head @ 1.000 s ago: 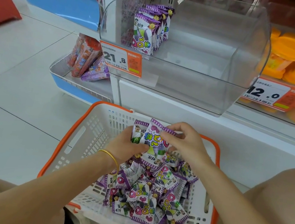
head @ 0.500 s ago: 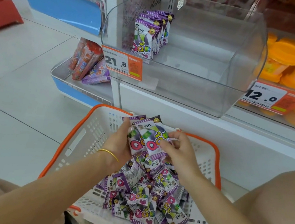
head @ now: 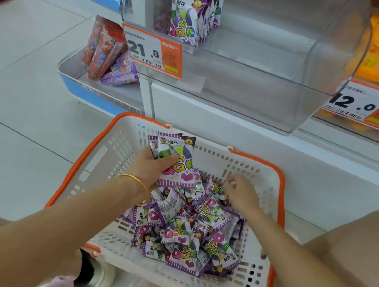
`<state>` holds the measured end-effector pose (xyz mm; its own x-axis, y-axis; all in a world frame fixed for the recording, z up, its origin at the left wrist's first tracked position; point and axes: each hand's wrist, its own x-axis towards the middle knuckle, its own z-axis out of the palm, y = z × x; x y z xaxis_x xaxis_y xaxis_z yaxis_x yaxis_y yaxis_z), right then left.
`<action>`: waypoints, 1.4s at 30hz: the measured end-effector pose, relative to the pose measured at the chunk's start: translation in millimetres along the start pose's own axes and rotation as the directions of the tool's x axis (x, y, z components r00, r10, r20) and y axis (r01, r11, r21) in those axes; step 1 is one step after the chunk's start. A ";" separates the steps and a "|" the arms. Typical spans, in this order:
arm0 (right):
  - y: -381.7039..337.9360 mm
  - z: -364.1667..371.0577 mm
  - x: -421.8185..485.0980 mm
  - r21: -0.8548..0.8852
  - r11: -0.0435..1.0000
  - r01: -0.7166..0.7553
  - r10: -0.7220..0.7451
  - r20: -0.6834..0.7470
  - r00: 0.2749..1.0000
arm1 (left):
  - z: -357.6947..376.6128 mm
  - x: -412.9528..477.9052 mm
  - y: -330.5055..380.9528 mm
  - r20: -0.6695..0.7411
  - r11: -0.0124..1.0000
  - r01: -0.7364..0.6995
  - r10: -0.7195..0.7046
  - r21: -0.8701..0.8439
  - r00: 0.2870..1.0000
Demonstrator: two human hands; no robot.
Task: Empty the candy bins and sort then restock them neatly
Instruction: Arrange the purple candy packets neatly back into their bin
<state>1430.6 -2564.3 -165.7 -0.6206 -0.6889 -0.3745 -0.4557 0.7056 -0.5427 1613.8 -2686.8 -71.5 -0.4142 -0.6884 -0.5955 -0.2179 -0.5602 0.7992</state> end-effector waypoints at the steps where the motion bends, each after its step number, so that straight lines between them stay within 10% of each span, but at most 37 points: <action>1: 12.5 12.2 3.3 -0.128 0.992 -0.018 0.031 0.098 0.995 | -0.7 1.5 -2.7 -0.003 1.000 0.004 -0.004 0.006 1.000; 5: 37.3 56.8 -9.5 -0.301 0.953 -0.033 0.127 0.298 0.946 | -4.9 5.4 -10.7 -0.024 0.999 0.042 -0.041 0.033 0.999; 12: 32.9 47.8 5.0 -0.131 0.963 -0.237 0.257 0.176 0.950 | -7.4 8.5 -12.5 -0.049 0.992 0.100 -0.096 0.077 0.994; 21: -61.6 -64.0 -22.8 0.453 0.880 0.144 -0.145 -0.031 0.989 | -9.6 4.7 -6.2 -0.038 0.973 -0.051 0.061 0.224 0.997; 28: -85.5 -81.5 -51.5 0.640 0.760 0.115 -0.325 0.221 0.919 | -5.5 -10.5 -6.1 0.069 0.969 -0.034 0.018 0.246 0.997; 37: -93.5 -36.6 -54.6 0.484 0.811 0.330 -0.258 -0.211 0.943 | 8.8 -30.1 -4.6 0.197 0.984 0.011 -0.047 0.178 0.979; 42: -95.7 -14.3 -52.3 0.575 0.754 0.318 -0.234 -0.216 0.948 | 4.2 -19.0 -14.1 0.144 0.976 0.014 -0.047 0.218 0.989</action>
<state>1497.4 -2593.4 -83.4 -0.6194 -0.7824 -0.0653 -0.1741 0.2179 -0.9603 1621.0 -2663.9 -71.2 -0.5263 -0.5880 -0.6142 -0.4115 -0.4560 0.7891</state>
